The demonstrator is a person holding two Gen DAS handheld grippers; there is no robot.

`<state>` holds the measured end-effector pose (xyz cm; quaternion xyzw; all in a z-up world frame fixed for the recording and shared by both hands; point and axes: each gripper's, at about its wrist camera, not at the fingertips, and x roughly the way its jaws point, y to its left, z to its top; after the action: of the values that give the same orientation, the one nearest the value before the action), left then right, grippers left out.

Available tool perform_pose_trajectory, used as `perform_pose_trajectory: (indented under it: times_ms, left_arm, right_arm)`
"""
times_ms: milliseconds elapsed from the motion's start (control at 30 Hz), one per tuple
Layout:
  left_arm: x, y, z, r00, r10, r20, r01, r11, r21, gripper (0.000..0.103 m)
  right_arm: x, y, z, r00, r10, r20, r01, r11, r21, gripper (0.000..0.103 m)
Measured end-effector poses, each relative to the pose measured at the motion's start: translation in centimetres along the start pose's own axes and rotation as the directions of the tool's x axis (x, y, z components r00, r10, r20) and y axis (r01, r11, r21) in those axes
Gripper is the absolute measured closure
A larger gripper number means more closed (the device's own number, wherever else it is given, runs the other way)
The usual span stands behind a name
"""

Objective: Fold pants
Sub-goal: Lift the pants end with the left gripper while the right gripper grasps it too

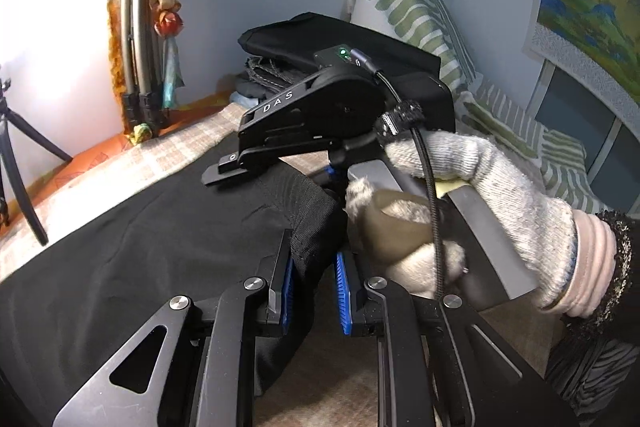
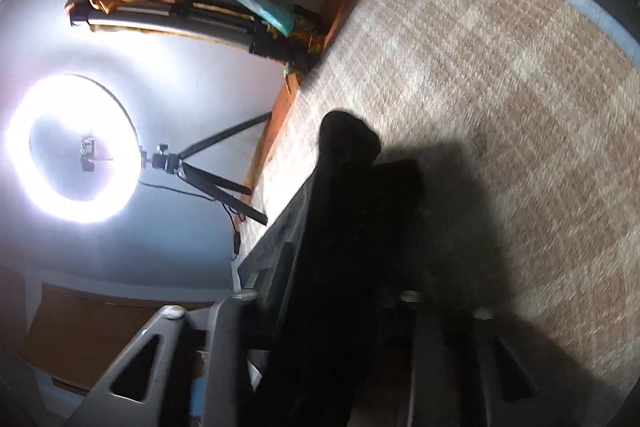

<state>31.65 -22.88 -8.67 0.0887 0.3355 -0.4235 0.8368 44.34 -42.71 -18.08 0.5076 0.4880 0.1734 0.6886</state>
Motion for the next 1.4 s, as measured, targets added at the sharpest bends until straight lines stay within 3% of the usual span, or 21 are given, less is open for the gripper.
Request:
perform_pose_trajectory:
  times_ms: [100, 267, 733, 1133, 1400]
  left_arm:
    - [-0.5, 0.0, -0.1, 1.000, -0.012, 0.028, 0.013, 0.999, -0.032, 0.087]
    - [-2.8, 0.0, -0.1, 0.997, -0.013, 0.077, 0.016, 0.999, -0.046, 0.088]
    - [-11.6, 3.7, -0.9, 0.987, 0.030, 0.159, 0.000, 0.984, -0.180, 0.088]
    - [-20.0, 9.4, -4.8, 0.968, 0.127, 0.216, -0.050, 0.942, -0.331, 0.088]
    - [-22.6, 14.2, -9.5, 0.964, 0.177, 0.201, -0.065, 0.884, -0.463, 0.088]
  right_arm:
    - [-1.2, 0.9, 0.0, 0.998, -0.032, 0.047, 0.033, 0.999, -0.030, 0.087]
    - [-2.4, 5.3, -0.9, 0.990, -0.100, 0.102, 0.118, 0.976, -0.183, 0.089]
    - [-0.3, 16.2, -5.1, 0.990, -0.094, 0.103, 0.124, 0.929, -0.350, 0.089]
    - [7.5, 25.5, -10.5, 0.990, -0.133, 0.043, 0.137, 0.864, -0.484, 0.089]
    - [14.9, 27.5, -14.0, 0.977, -0.211, -0.004, 0.177, 0.831, -0.528, 0.089]
